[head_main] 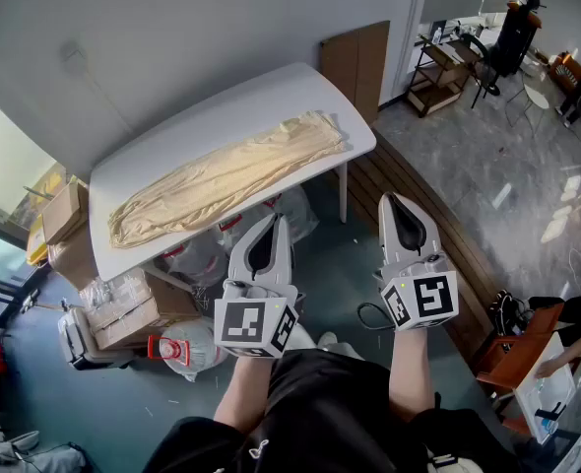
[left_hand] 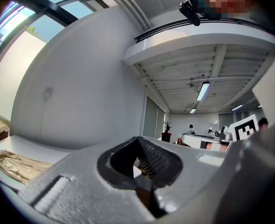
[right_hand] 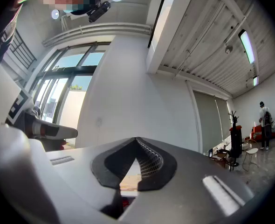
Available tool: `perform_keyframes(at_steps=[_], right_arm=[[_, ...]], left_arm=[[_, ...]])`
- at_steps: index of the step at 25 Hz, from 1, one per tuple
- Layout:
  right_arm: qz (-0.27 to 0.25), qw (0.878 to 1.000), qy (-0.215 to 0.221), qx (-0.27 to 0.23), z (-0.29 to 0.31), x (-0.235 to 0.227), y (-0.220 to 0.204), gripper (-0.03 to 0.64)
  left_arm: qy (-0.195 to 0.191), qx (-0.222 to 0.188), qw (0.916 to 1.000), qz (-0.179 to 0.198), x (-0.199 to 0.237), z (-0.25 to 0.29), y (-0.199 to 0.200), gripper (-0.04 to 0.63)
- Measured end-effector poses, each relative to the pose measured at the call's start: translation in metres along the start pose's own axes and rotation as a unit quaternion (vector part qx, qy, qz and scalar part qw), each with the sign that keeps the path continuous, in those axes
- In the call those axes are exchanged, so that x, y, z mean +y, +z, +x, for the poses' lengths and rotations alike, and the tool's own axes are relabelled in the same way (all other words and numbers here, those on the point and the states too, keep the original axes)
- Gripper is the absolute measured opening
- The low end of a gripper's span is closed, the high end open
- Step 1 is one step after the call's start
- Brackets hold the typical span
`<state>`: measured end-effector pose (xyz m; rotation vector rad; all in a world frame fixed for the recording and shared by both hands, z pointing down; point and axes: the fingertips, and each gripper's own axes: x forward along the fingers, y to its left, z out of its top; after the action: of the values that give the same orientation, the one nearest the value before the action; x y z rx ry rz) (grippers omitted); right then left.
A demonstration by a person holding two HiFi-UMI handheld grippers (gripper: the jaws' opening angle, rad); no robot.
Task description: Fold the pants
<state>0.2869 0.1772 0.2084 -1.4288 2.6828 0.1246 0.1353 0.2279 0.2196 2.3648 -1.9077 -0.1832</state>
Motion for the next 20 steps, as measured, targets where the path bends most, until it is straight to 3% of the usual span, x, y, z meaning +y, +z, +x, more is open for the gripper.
perform_keyframes(at_steps=[20], right_arm=[[0.005, 1.000, 0.006, 0.019, -0.009, -0.015, -0.018, 0.005]], left_arm=[[0.016, 0.000, 0.9999, 0.001, -0.023, 0.014, -0.017, 0.003]])
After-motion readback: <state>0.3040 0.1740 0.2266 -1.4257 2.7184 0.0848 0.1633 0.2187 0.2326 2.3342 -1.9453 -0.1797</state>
